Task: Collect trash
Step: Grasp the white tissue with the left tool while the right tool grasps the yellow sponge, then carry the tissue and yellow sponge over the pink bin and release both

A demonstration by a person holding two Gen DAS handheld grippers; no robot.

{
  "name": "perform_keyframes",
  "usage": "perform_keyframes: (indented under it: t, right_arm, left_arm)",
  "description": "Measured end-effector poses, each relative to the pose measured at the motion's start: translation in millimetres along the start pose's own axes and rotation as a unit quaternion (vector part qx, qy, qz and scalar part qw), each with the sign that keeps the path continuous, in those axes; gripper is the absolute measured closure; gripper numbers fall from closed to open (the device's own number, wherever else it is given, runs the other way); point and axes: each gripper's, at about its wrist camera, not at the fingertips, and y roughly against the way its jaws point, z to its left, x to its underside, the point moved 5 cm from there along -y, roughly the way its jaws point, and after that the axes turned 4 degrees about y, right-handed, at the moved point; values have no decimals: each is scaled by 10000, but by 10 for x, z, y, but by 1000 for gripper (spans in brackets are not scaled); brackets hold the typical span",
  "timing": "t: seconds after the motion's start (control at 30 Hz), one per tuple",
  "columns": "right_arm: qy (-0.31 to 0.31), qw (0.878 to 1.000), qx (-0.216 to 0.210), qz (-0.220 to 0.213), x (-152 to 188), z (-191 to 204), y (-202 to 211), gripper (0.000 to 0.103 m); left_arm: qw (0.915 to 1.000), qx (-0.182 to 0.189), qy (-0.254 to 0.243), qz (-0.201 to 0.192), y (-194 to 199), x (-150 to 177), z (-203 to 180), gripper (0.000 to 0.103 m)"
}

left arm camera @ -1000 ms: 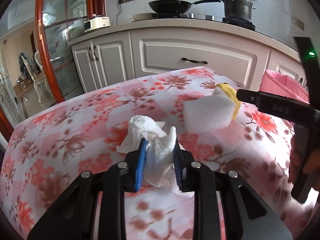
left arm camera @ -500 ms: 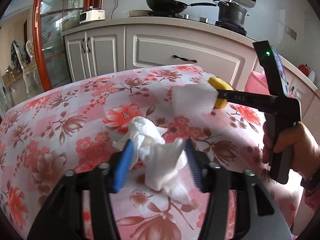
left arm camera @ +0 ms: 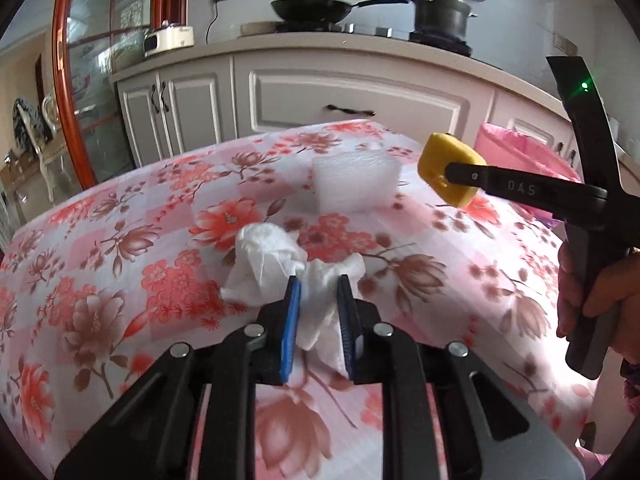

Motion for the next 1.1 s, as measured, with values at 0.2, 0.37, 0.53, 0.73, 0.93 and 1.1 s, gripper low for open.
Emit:
perform_keyframes:
  t: [0.2, 0.37, 0.53, 0.73, 0.93, 1.1]
  right_arm:
    - [107, 9998, -142, -119, 146, 143, 323, 79]
    - [120, 9995, -222, -205, 269, 218, 551, 79]
    - [169, 9991, -291, -248, 375, 300, 714, 79]
    - [183, 9986, -336, -362, 333, 324, 840, 79]
    - [149, 9986, -366, -354, 300, 312, 779, 79]
    - [73, 9989, -385, -244, 337, 299, 667, 79]
  left_arm:
    - [9997, 156, -166, 3, 289, 195, -153, 76]
    - [9996, 268, 39, -12, 492, 324, -146, 74]
    - [9995, 228, 41, -217, 638, 292, -186, 70]
    - [9994, -8, 266, -214, 416, 31, -31, 67]
    - [9996, -114, 235, 147, 5, -17, 109, 67]
    - [9989, 16, 180, 429, -222, -50, 135, 67]
